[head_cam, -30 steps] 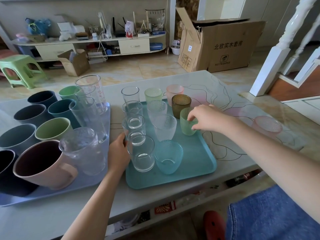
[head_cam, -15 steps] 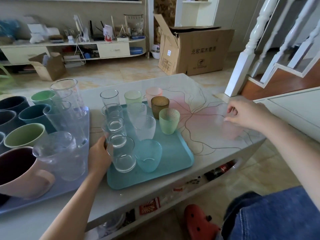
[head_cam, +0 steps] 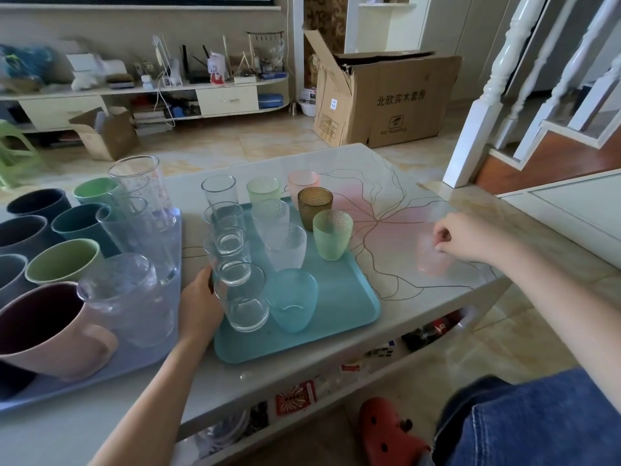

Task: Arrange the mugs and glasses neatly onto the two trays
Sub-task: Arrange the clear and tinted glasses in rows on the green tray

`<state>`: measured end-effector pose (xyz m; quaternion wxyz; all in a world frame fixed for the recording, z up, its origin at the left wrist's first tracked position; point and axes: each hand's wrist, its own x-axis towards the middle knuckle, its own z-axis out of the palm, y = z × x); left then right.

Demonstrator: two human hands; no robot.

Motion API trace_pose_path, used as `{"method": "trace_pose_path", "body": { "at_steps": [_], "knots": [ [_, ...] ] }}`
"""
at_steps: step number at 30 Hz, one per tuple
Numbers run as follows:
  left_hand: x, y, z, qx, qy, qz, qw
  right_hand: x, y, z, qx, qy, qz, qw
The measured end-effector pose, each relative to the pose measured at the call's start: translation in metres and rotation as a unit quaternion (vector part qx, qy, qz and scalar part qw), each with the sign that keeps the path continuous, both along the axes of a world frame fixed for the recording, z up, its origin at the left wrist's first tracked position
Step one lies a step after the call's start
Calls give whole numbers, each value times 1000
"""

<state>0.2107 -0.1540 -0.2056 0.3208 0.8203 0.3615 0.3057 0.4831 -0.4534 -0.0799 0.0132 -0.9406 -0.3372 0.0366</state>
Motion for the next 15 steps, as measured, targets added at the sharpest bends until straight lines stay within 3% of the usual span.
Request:
{"method": "trace_pose_path", "body": {
  "at_steps": [7, 15],
  "knots": [
    [0, 2, -2, -11, -9, 3, 1000, -83, 34, 28, 14, -39, 169, 985],
    [-1, -2, 2, -33, -11, -1, 999, -94, 50, 1, -61, -7, 207, 976]
  ]
}}
